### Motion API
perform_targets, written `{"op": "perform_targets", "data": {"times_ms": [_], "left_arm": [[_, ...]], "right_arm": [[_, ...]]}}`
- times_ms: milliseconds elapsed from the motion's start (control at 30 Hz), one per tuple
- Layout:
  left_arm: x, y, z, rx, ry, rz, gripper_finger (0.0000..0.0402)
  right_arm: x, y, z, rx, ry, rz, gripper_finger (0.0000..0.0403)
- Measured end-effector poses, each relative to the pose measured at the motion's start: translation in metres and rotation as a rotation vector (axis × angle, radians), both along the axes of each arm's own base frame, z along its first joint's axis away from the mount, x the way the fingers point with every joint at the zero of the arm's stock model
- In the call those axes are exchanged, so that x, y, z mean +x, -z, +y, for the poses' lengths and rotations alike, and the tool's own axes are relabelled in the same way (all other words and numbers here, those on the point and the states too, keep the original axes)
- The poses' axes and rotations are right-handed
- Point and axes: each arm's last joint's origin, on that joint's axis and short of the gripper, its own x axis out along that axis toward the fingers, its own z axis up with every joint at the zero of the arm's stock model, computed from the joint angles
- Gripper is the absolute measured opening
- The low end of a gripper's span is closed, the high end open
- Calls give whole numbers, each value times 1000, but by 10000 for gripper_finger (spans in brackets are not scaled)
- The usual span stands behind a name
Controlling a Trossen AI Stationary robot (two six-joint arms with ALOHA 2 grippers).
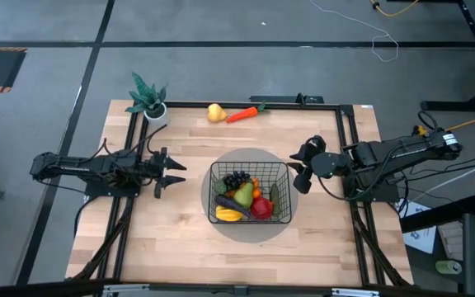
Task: Build produce basket
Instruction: Put the orange carrot into the black wire basket
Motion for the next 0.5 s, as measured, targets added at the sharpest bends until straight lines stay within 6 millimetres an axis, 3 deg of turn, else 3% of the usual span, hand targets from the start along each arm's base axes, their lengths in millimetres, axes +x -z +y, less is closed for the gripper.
{"op": "perform_targets", "data": {"times_ms": [500], "left_arm": [[0,0,0,4,2,3,195]], "right_arm": [[0,0,0,-15,-13,7,119]]}}
